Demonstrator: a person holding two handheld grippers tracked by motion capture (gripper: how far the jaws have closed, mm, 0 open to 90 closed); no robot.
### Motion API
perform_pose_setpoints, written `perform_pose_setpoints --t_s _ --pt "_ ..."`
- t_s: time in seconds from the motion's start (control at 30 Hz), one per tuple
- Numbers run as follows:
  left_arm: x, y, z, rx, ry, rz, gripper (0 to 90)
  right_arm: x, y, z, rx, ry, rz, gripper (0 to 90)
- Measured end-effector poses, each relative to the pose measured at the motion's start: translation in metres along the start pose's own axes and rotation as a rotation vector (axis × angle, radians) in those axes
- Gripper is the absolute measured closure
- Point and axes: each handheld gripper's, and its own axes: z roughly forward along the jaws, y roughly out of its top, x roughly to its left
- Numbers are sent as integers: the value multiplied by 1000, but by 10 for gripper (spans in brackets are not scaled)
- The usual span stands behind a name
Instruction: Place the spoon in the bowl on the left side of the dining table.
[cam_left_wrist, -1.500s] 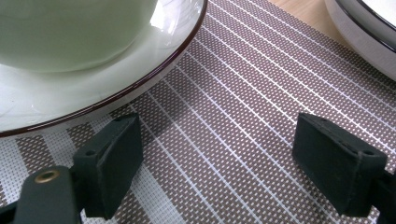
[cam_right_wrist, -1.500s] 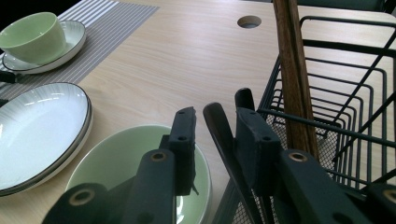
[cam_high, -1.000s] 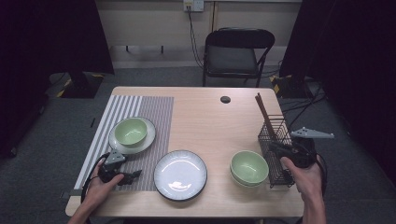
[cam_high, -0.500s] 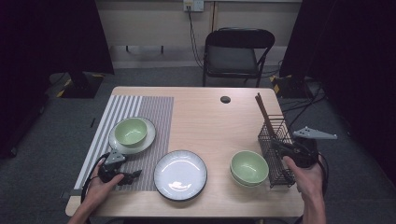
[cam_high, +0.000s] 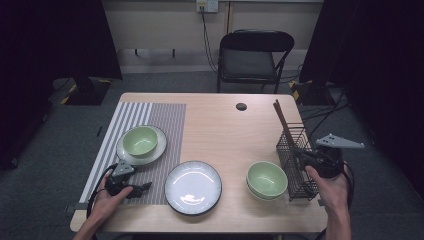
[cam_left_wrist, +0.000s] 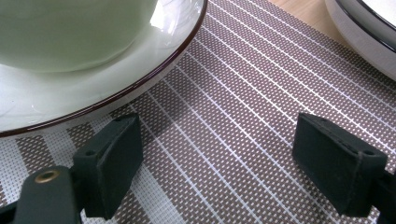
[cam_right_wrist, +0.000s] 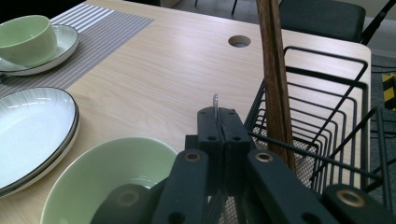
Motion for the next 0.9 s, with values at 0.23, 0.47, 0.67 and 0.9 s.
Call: perform_pose_setpoints --t_s 0.23,0.47,0.67,0.9 --pt "0 0 0 0 0 0 156 1 7 -1 -18 5 -9 894" --pt "-1 0 0 2 8 -1 152 1 11 -6 -63 21 7 895" --pt "0 0 0 2 9 4 152 2 15 -7 -81 28 7 895" --pt "-1 0 0 2 9 -3 153 7 27 -10 -93 26 -19 895"
